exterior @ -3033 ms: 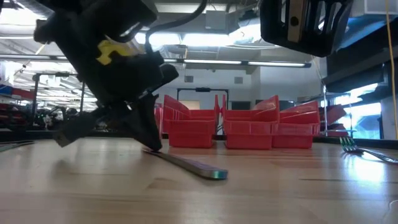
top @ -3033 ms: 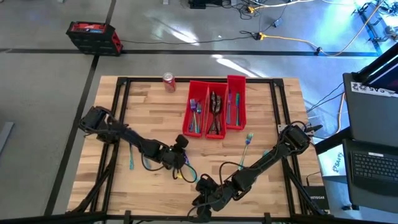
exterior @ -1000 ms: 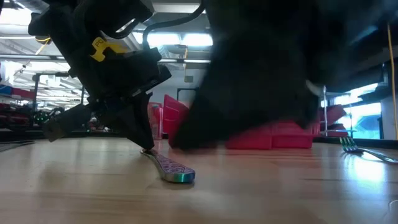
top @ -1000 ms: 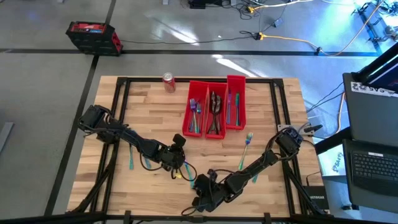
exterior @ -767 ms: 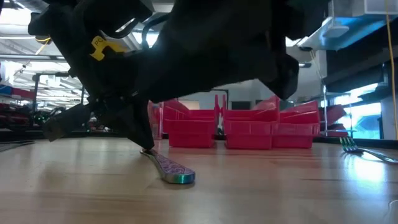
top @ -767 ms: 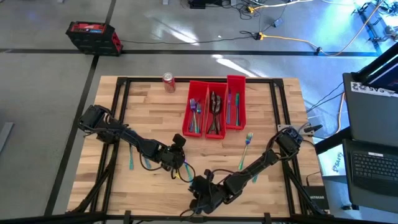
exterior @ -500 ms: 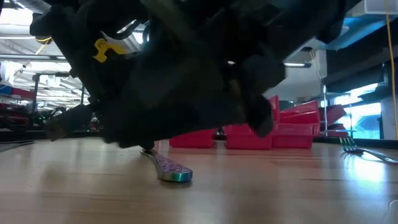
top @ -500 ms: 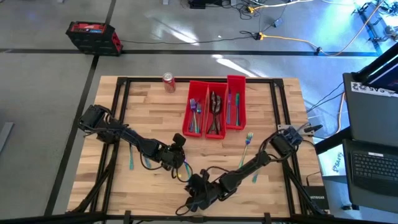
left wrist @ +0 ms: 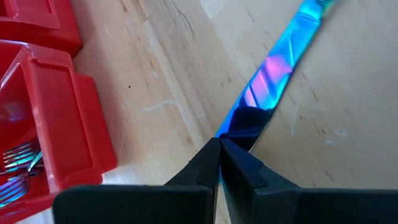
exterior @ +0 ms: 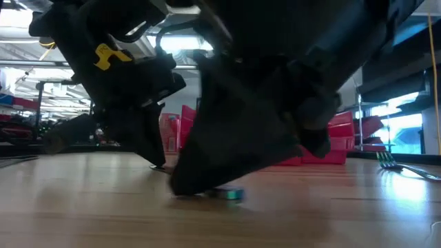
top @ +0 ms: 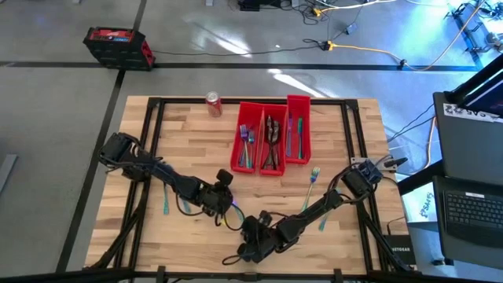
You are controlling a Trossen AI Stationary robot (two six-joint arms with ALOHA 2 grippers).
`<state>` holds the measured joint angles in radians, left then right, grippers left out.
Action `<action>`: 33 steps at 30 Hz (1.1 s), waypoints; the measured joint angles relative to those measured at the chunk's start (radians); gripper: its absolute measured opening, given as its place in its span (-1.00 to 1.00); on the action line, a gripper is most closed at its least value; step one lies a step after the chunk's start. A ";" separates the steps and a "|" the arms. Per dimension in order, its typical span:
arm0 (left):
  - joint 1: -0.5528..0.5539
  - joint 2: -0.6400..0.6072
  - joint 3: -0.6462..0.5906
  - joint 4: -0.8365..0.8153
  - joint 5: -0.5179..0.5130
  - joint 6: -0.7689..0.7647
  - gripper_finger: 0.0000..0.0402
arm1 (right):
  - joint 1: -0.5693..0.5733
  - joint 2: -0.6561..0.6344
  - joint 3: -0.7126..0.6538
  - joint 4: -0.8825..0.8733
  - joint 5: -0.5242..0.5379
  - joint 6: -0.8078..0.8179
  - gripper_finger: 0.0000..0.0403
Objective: Sort silverware
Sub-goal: Put the right purple table knife into the right red bin
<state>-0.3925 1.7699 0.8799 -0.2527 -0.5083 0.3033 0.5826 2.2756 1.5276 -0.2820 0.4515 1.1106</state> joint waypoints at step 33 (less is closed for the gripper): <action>-0.150 0.000 -0.001 -0.050 0.011 -0.320 -1.00 | 0.103 -0.168 -0.008 -0.498 0.267 0.345 -0.85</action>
<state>-0.5423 1.7695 0.8787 -0.3031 -0.4973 -0.0166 0.6853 2.1078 1.5200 -0.7801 0.7188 1.4554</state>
